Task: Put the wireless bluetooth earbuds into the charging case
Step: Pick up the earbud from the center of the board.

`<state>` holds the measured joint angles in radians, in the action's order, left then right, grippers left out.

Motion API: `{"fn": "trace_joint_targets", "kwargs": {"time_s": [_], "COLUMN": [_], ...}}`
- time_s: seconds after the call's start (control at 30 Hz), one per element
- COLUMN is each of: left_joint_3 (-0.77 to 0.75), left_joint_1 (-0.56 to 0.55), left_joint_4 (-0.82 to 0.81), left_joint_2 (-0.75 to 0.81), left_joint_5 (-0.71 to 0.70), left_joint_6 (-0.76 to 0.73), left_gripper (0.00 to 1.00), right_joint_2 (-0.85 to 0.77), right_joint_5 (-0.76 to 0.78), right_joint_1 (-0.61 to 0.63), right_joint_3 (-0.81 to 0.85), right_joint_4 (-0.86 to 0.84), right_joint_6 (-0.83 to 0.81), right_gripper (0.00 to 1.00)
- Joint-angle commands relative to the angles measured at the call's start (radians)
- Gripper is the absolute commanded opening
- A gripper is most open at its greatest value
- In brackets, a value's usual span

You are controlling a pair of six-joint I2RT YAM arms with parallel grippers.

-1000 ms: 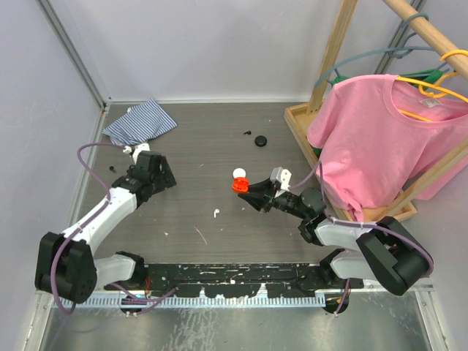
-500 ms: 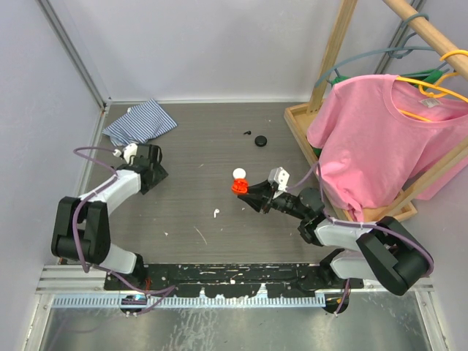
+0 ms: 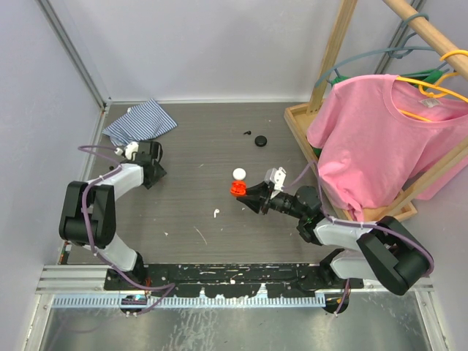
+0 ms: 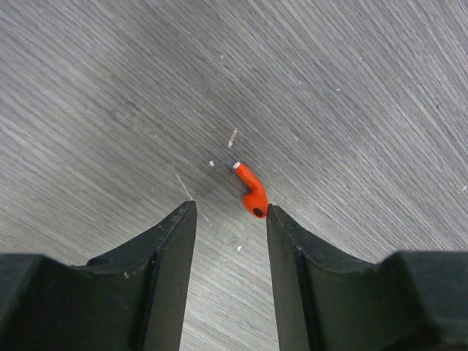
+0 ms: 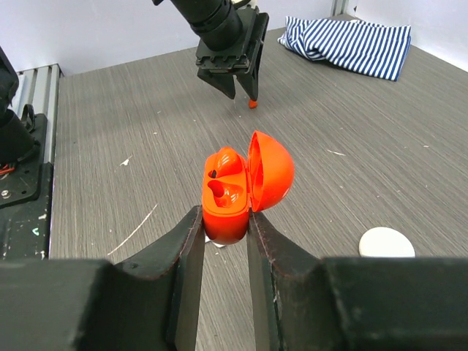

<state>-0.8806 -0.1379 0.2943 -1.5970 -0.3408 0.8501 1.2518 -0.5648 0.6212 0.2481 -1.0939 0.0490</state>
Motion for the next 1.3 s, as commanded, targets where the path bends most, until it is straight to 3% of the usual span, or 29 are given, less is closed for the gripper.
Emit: {"fn": "trace_joint_targets", "kwargs": {"time_s": [0.0,0.33,0.57,0.77,0.97,1.27], "left_joint_3": [-0.056,-0.034,-0.046,-0.043,-0.054,-0.063], "left_joint_1": [0.009,0.009,0.008,-0.035,-0.152,-0.354], "left_joint_4": [-0.054,-0.053,0.007,0.055,0.079,0.178], "left_joint_2": [-0.027,-0.037,-0.033,0.003,0.028,0.027], "left_joint_5": [0.018,0.078,0.237,0.342,0.43,0.367], "left_joint_6": [-0.002,-0.052,-0.18,-0.276,-0.364,-0.478], "left_gripper": [0.43,0.22,0.09,0.07,0.08,0.11], "right_joint_2": [-0.008,-0.011,-0.017,-0.021,-0.023,-0.029], "right_joint_5": [-0.006,0.002,0.003,0.006,0.008,0.006], "right_joint_1": [0.008,0.009,0.009,0.009,0.009,0.009], "right_joint_3": [0.044,0.049,0.051,0.049,0.049,0.052], "right_joint_4": [-0.021,0.001,0.005,0.006,0.013,0.024], "right_joint_6": [-0.025,-0.031,-0.031,-0.029,-0.033,-0.038], "right_gripper": [0.01,0.01,0.01,0.01,0.01,0.01]}}
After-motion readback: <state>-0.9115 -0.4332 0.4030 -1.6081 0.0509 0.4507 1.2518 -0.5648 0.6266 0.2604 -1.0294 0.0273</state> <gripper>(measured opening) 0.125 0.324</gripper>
